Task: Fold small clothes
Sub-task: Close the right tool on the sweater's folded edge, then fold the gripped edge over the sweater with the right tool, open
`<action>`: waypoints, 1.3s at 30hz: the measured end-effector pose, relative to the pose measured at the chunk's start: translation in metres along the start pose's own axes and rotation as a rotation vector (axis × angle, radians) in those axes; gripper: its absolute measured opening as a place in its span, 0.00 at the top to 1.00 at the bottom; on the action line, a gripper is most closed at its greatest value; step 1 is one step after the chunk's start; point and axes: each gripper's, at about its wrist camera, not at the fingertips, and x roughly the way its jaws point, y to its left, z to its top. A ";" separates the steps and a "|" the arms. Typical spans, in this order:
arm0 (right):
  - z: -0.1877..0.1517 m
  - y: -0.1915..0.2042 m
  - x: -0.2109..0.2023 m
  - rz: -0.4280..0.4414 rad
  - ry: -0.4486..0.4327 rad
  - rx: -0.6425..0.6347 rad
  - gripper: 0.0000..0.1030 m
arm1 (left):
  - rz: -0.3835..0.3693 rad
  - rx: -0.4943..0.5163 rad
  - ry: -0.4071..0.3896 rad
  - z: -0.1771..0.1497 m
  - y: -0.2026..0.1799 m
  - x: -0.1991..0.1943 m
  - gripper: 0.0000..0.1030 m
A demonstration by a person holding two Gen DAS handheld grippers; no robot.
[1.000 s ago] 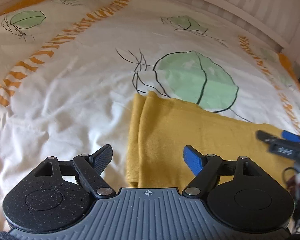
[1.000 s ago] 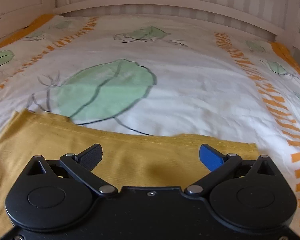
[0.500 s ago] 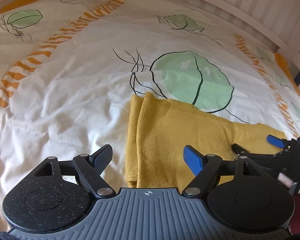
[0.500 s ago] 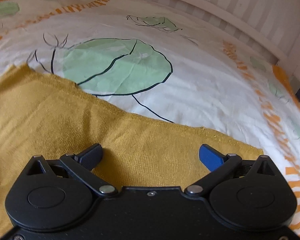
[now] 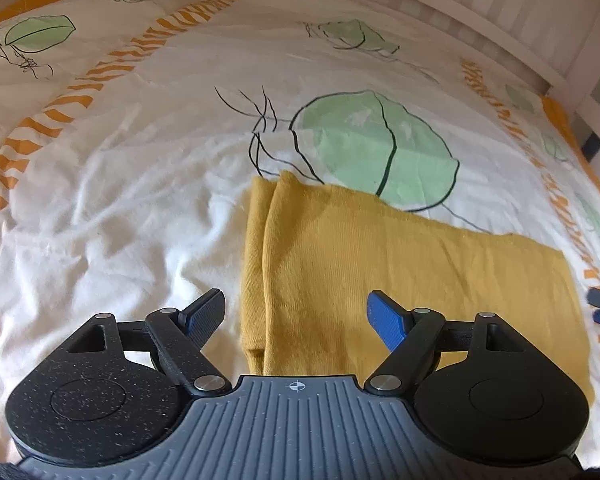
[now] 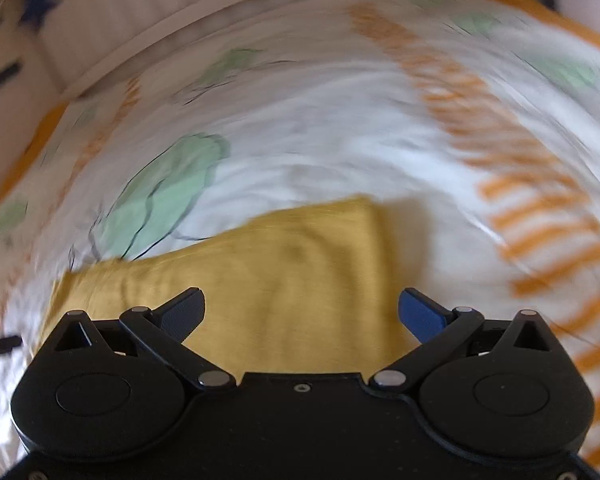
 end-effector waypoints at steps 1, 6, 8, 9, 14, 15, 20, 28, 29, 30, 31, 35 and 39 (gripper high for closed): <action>-0.001 -0.013 -0.002 0.007 0.014 0.031 0.00 | 0.000 0.003 0.005 -0.001 -0.001 0.001 0.25; -0.013 -0.059 0.002 0.114 0.092 0.150 0.00 | 0.004 0.010 0.034 -0.006 -0.002 0.008 0.25; -0.018 -0.067 0.008 0.186 0.094 0.178 0.00 | 0.005 0.011 0.044 -0.008 -0.002 0.011 0.25; -0.018 -0.070 0.010 0.222 0.089 0.188 0.00 | 0.005 0.011 0.047 -0.009 -0.003 0.012 0.25; -0.017 -0.085 0.026 0.412 0.082 0.295 0.00 | 0.001 0.012 0.059 -0.010 -0.004 0.016 0.25; -0.017 -0.083 0.030 0.435 0.089 0.291 0.00 | 0.001 0.012 0.061 -0.009 -0.004 0.016 0.25; -0.011 -0.074 0.045 0.499 0.109 0.231 0.00 | -0.004 0.000 0.064 -0.008 -0.004 0.018 0.25; -0.008 -0.067 0.056 0.565 0.119 0.186 0.00 | 0.001 -0.010 0.067 -0.008 -0.003 0.021 0.25; -0.007 -0.064 0.057 0.561 0.119 0.174 0.00 | 0.003 -0.010 0.069 -0.008 -0.003 0.021 0.25; -0.008 -0.062 0.057 0.556 0.118 0.163 0.00 | 0.005 -0.011 0.070 -0.008 -0.003 0.022 0.25; -0.008 -0.059 0.056 0.551 0.118 0.155 0.06 | 0.005 -0.012 0.071 -0.008 -0.003 0.023 0.25; -0.008 -0.050 0.057 0.411 0.199 0.158 0.74 | 0.015 -0.012 0.067 -0.007 0.000 0.023 0.25; -0.001 -0.023 0.038 0.323 0.171 0.076 0.75 | 0.020 -0.017 0.049 -0.005 0.006 0.016 0.25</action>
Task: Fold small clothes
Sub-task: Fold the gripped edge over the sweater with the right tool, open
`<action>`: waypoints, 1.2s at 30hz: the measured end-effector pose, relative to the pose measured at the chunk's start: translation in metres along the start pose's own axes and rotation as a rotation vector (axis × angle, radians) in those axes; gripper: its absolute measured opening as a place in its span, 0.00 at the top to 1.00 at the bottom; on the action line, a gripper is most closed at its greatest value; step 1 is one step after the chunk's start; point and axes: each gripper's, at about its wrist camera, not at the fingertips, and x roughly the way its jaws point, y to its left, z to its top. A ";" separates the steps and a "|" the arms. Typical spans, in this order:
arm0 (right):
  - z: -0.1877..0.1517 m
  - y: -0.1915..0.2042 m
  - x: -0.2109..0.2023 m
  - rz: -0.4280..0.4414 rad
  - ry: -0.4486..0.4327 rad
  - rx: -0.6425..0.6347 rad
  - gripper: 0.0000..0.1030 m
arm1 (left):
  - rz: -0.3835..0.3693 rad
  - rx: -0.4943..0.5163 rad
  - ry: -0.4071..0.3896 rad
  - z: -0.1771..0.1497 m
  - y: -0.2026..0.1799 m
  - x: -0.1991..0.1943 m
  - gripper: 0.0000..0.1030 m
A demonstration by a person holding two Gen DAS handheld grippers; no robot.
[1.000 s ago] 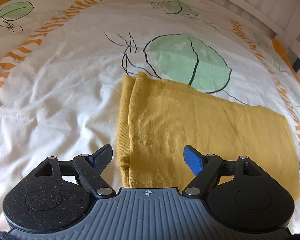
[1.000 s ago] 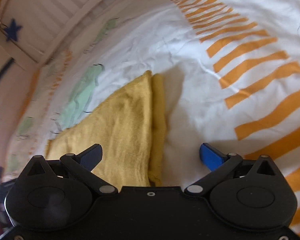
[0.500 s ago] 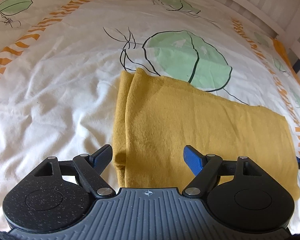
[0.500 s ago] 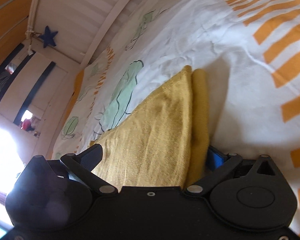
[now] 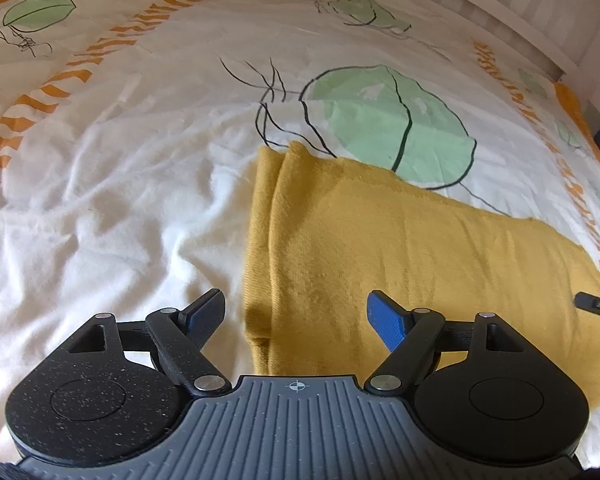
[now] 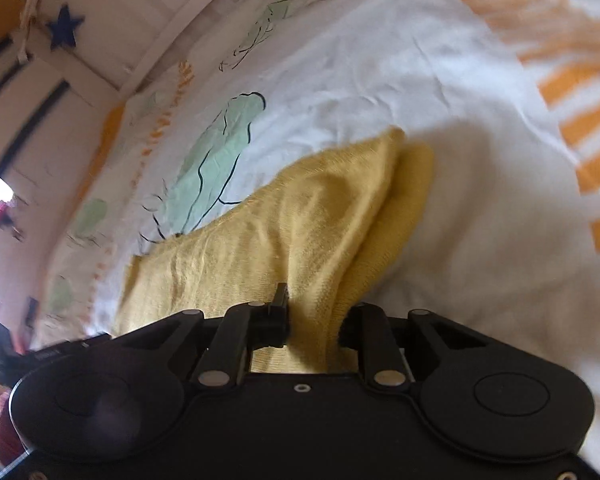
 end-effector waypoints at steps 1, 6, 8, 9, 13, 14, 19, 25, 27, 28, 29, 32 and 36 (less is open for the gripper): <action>0.002 0.011 -0.003 -0.009 -0.004 -0.020 0.75 | -0.002 -0.004 -0.005 0.001 0.002 -0.002 0.25; 0.016 0.073 -0.014 -0.034 0.007 -0.091 0.75 | -0.004 -0.033 -0.037 0.009 0.014 -0.013 0.25; 0.020 0.098 -0.007 -0.034 0.033 -0.104 0.75 | -0.011 -0.055 -0.046 0.012 0.021 -0.017 0.25; 0.021 0.109 -0.001 -0.022 0.044 -0.110 0.75 | -0.015 -0.067 -0.053 0.014 0.024 -0.019 0.25; 0.016 0.151 0.029 0.026 0.095 -0.137 0.76 | -0.021 -0.101 -0.085 0.021 0.037 -0.030 0.25; 0.014 0.162 0.039 0.027 0.108 -0.156 0.76 | -0.020 -0.108 -0.093 0.022 0.040 -0.032 0.25; -0.002 0.203 0.093 0.014 0.154 -0.192 0.76 | -0.012 -0.142 -0.118 0.029 0.056 -0.039 0.25; -0.026 0.239 0.140 -0.081 0.224 -0.269 0.73 | 0.006 -0.161 -0.124 0.030 0.070 -0.042 0.25; -0.031 0.247 0.147 -0.092 0.233 -0.276 0.66 | 0.012 -0.165 -0.127 0.031 0.074 -0.043 0.25; -0.031 0.250 0.149 -0.087 0.237 -0.267 0.58 | 0.015 -0.167 -0.127 0.031 0.075 -0.043 0.25; -0.031 0.252 0.150 -0.070 0.238 -0.254 0.55 | 0.017 -0.167 -0.128 0.031 0.076 -0.043 0.25; -0.027 0.261 0.146 -0.009 0.220 -0.240 0.51 | 0.022 -0.163 -0.126 0.030 0.076 -0.044 0.25; -0.018 0.275 0.134 0.079 0.190 -0.239 0.51 | 0.027 -0.157 -0.121 0.030 0.076 -0.042 0.25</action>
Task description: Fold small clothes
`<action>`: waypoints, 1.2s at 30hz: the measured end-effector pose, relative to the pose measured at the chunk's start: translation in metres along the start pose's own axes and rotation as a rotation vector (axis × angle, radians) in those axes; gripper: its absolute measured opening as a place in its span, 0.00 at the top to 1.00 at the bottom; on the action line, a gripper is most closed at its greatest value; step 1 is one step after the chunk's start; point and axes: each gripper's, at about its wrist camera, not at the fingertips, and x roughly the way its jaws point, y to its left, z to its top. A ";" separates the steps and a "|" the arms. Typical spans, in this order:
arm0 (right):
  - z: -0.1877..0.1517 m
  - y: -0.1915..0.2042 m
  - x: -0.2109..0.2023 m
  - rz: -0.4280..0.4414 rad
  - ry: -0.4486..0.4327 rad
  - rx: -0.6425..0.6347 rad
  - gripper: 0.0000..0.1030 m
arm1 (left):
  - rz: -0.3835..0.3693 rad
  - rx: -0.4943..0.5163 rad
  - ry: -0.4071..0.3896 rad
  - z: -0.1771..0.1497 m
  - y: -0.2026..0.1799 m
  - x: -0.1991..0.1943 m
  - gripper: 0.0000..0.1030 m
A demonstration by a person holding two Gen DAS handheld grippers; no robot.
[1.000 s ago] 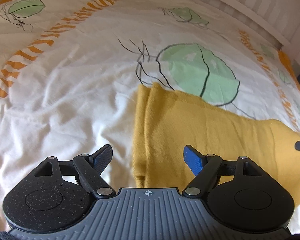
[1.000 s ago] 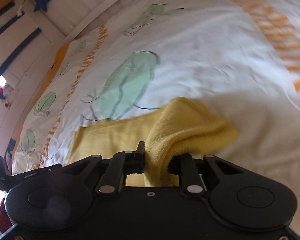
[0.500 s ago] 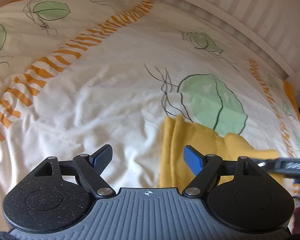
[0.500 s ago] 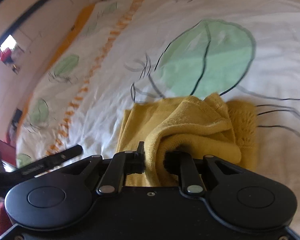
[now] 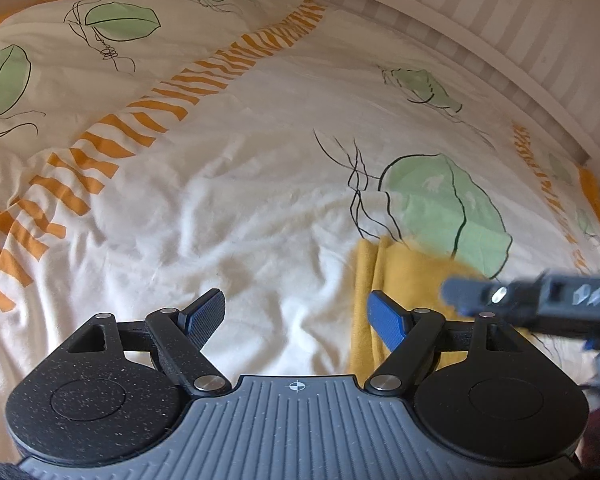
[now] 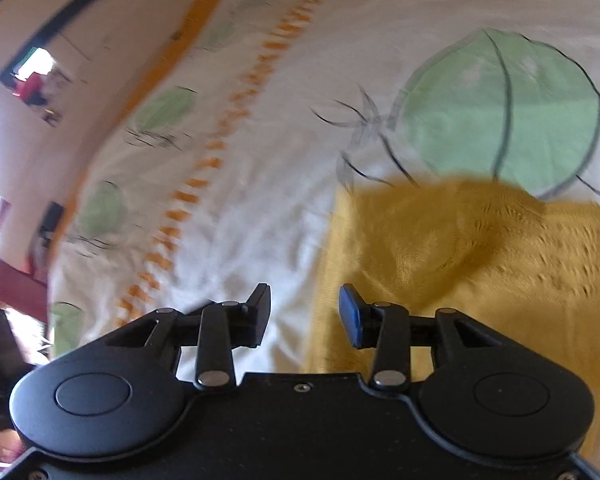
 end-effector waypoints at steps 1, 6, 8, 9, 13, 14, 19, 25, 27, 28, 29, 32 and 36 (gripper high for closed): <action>0.002 0.004 -0.004 0.011 -0.013 -0.012 0.51 | 0.001 0.002 0.001 0.000 0.000 0.000 0.25; 0.007 0.008 -0.023 -0.001 -0.068 -0.081 0.43 | -0.002 0.015 0.011 -0.003 -0.002 0.003 0.25; 0.002 0.004 -0.026 -0.045 -0.070 -0.107 0.43 | -0.004 0.024 0.016 -0.004 -0.004 0.004 0.25; -0.002 0.003 -0.026 -0.069 -0.066 -0.123 0.42 | -0.005 0.030 0.020 -0.006 -0.006 0.005 0.25; -0.039 0.002 -0.034 -0.122 -0.038 -0.254 0.42 | -0.025 0.050 0.039 -0.008 -0.011 0.009 0.25; -0.052 0.005 -0.034 -0.127 -0.027 -0.302 0.42 | -0.033 0.054 0.045 -0.008 -0.012 0.009 0.25; -0.113 0.031 -0.029 -0.120 -0.007 -0.554 0.43 | -0.065 0.063 0.061 -0.011 -0.017 0.010 0.25; -0.156 0.062 -0.014 -0.159 -0.041 -0.823 0.44 | -0.100 0.064 0.086 -0.013 -0.021 0.013 0.25; -0.161 0.064 -0.006 -0.218 -0.046 -0.890 0.46 | -0.113 0.059 0.094 -0.014 -0.022 0.014 0.26; -0.161 0.064 -0.002 -0.235 -0.045 -0.912 0.52 | -0.119 0.058 0.097 -0.014 -0.023 0.014 0.26; -0.161 0.062 0.000 -0.249 -0.041 -0.920 0.62 | -0.127 0.059 0.101 -0.014 -0.024 0.015 0.26; -0.153 0.051 -0.006 -0.234 -0.081 -0.854 0.91 | -0.163 0.061 0.109 -0.014 -0.030 0.016 0.26; -0.140 0.036 -0.034 -0.185 -0.191 -0.692 0.91 | -0.250 0.036 0.145 -0.015 -0.037 0.021 0.26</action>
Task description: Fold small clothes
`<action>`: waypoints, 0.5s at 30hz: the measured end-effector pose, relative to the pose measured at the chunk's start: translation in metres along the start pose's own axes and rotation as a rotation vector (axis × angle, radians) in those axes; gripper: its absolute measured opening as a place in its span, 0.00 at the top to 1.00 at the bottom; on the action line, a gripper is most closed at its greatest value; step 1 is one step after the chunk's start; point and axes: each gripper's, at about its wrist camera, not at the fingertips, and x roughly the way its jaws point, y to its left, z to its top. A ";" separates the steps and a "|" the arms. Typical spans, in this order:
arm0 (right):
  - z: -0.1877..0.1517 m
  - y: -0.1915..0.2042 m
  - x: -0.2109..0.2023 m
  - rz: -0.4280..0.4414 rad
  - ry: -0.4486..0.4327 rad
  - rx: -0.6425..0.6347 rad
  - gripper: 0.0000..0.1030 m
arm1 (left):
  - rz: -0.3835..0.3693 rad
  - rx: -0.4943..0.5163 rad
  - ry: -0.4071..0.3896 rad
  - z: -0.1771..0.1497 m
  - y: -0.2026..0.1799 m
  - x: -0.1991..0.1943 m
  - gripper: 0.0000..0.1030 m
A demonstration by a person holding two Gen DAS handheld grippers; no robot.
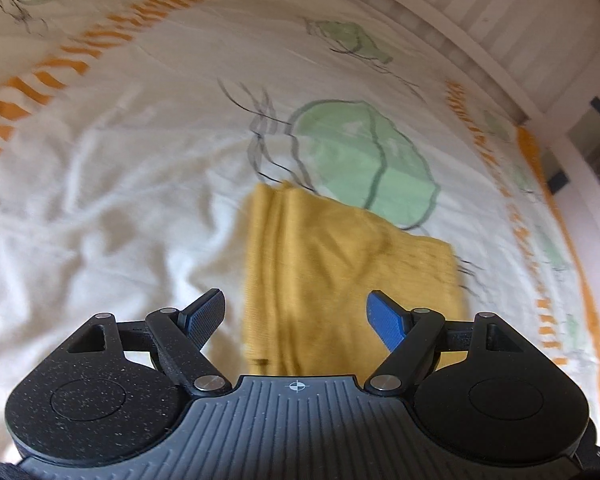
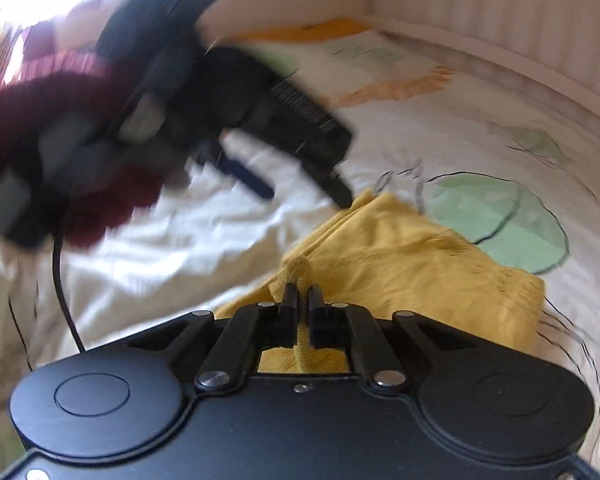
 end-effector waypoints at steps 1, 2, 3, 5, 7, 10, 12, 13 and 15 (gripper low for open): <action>0.000 -0.005 -0.005 0.002 -0.019 0.030 0.91 | -0.026 -0.007 0.012 0.000 -0.002 0.003 0.26; 0.000 -0.009 -0.009 0.004 -0.037 0.055 0.91 | -0.055 -0.014 0.030 0.000 -0.003 0.006 0.26; -0.001 -0.011 -0.013 0.006 -0.049 0.076 0.91 | -0.077 -0.019 0.047 0.000 -0.006 0.010 0.26; -0.003 -0.015 -0.016 0.012 -0.061 0.105 0.91 | -0.098 -0.026 0.076 -0.002 -0.010 0.017 0.26; -0.005 -0.015 -0.017 0.022 -0.067 0.120 0.91 | -0.094 -0.021 0.104 -0.004 -0.015 0.026 0.26; -0.007 -0.014 -0.014 0.034 -0.063 0.121 0.91 | -0.085 -0.025 0.129 -0.007 -0.016 0.039 0.26; -0.010 -0.014 -0.014 0.043 -0.063 0.125 0.91 | -0.082 -0.047 0.151 -0.009 -0.013 0.047 0.26; -0.011 -0.015 -0.013 0.047 -0.063 0.127 0.91 | -0.077 -0.059 0.158 -0.009 -0.011 0.050 0.27; -0.013 -0.014 -0.012 0.052 -0.061 0.129 0.91 | -0.068 -0.065 0.141 -0.011 -0.009 0.053 0.39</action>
